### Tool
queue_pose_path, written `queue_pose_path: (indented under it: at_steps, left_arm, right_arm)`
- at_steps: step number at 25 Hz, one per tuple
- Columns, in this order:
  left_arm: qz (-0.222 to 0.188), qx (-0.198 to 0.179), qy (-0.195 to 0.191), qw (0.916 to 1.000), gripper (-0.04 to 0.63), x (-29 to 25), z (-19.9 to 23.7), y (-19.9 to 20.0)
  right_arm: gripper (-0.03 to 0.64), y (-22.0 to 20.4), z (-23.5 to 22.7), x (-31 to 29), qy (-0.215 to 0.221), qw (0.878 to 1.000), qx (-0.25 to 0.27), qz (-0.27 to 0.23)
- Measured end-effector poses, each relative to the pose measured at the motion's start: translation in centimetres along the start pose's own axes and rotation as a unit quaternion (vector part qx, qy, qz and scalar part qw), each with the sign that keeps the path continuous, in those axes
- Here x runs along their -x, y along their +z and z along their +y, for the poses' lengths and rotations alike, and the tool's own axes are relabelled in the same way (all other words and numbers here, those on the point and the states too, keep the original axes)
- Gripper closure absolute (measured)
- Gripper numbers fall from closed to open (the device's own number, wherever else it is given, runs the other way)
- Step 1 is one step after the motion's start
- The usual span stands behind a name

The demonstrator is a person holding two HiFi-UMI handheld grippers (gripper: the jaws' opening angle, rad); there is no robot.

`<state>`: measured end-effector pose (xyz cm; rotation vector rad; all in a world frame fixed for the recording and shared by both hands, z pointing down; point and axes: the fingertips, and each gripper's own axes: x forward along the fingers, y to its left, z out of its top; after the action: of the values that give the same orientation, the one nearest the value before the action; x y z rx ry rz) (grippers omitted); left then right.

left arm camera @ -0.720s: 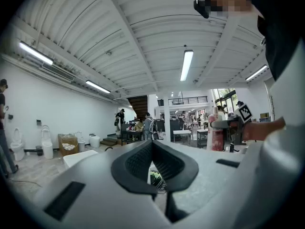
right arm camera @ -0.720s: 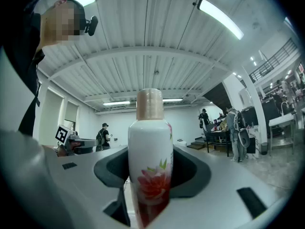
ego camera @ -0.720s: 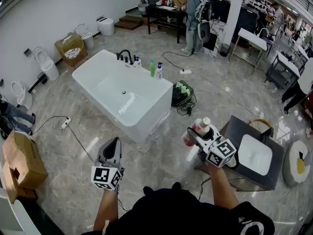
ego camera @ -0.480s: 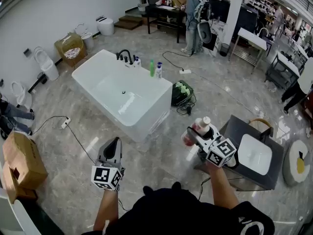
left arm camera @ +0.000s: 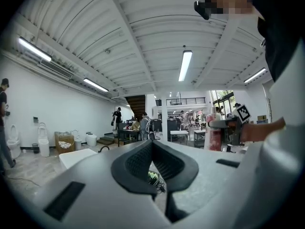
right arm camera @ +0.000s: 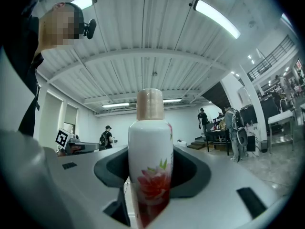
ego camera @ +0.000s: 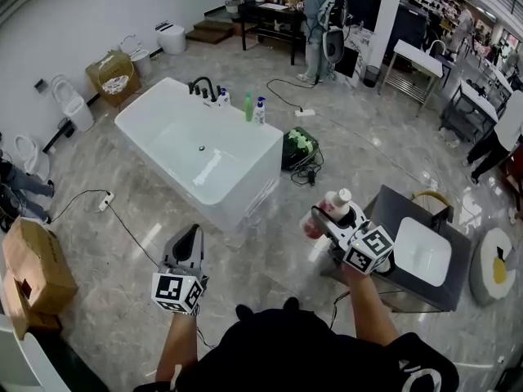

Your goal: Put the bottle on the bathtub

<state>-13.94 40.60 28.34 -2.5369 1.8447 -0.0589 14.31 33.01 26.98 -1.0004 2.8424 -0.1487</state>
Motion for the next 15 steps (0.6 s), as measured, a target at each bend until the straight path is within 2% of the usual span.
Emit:
queue_pose_path:
  at_steps: [6, 15]
  left_arm:
    - [0.003, 0.002, -0.005, 1.0000, 0.588, -1.6, -2.0, -0.2]
    - [0.007, -0.003, -0.012, 0.9999, 0.587, -4.8, -7.2, -0.5]
  right_arm:
    - [0.393, 0.3, -1.8, 1.5, -0.006, 1.000, -0.001, 0.001]
    - [0.393, 0.6, -6.0, 5.0, -0.006, 1.000, -0.006, -0.006]
